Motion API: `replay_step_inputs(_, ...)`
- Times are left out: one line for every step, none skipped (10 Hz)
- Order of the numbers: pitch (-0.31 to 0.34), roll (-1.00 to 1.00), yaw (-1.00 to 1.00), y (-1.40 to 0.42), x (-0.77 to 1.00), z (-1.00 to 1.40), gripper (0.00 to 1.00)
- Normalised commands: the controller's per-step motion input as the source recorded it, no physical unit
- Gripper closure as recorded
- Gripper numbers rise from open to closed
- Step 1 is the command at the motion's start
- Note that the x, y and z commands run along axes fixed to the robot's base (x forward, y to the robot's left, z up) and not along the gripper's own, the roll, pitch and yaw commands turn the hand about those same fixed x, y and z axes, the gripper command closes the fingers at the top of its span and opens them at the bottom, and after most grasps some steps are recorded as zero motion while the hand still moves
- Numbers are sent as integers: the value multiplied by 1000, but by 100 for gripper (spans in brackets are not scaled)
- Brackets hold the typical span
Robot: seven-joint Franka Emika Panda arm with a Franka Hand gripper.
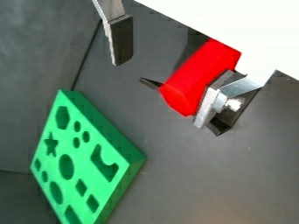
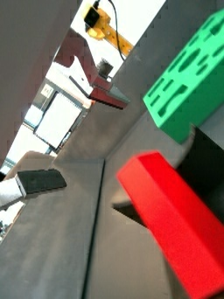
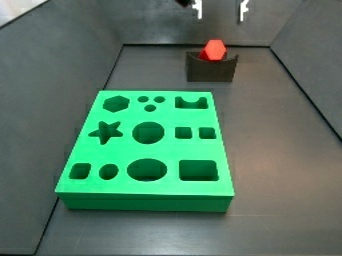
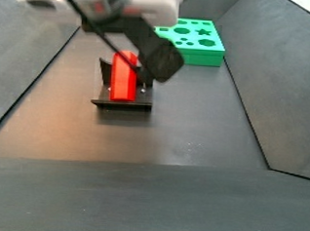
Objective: Pick up the hexagon object. Move up. Place the hexagon object on the fixture. Regrasp the hexagon object. Move to above the board. Insert the hexagon object.
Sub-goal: Regrasp the hexagon object.
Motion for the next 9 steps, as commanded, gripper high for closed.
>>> replay_step_inputs(47,1000,31,-857,-165,964,0)
replay_step_inputs(45,1000,31,-813,-142,816,0)
replay_step_inputs(34,1000,30,-677,-129,664,0)
replay_step_inputs(27,1000,29,-513,-118,461,0)
replay_step_inputs(24,1000,29,-337,-85,232,0)
replay_step_inputs(25,1000,29,-111,-29,40,0)
replay_step_inputs(29,1000,30,-37,-4,37,0)
replay_step_inputs(29,1000,29,-42,-5,31,0)
replay_step_inputs(25,1000,30,-42,-11,14,0)
